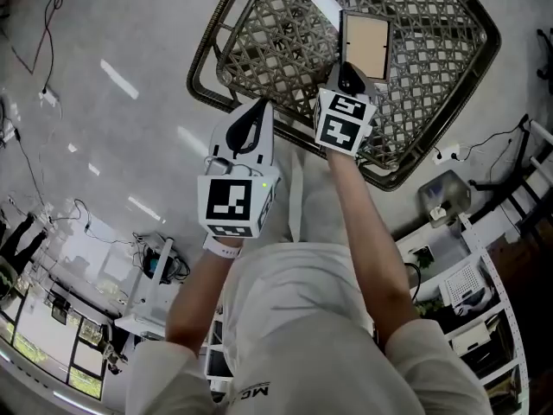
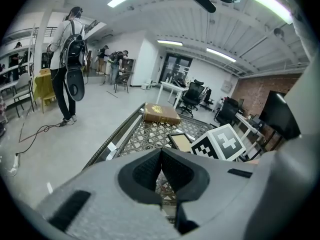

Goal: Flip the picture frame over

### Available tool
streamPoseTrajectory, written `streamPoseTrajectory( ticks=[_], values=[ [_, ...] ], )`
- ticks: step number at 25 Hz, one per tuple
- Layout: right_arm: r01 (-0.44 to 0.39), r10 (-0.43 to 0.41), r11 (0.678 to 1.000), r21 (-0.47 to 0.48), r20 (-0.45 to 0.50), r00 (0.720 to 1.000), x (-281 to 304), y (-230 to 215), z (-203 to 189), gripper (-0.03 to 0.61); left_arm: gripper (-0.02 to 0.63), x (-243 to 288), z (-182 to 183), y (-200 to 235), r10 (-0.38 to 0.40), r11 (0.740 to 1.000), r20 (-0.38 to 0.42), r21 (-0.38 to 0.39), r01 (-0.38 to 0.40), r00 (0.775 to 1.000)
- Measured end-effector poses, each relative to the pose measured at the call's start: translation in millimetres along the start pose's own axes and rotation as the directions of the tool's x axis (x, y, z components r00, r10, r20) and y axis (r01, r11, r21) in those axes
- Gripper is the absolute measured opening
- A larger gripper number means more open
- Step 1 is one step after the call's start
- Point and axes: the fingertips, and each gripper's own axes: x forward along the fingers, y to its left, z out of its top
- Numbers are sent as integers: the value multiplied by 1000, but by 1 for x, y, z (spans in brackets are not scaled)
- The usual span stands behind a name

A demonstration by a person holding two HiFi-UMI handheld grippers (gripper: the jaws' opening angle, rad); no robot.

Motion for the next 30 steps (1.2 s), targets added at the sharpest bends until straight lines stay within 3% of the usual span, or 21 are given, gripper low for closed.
streamPoseTrajectory(
  ticks=[11, 18, 30],
  values=[
    [-21, 21, 1000, 12, -4, 1000, 0, -1, -1, 55, 25, -3, 0, 1, 8, 1000, 5, -8, -8, 1000],
    [-90, 90, 995, 44, -3, 996, -4, -1, 2, 54, 25, -3, 4, 2, 5, 1000, -2, 10, -5, 1000],
    [-328, 323, 931, 159, 59, 945, -28, 11, 21, 54, 25, -2, 18, -4, 9, 1000, 8, 22, -9, 1000]
  ],
)
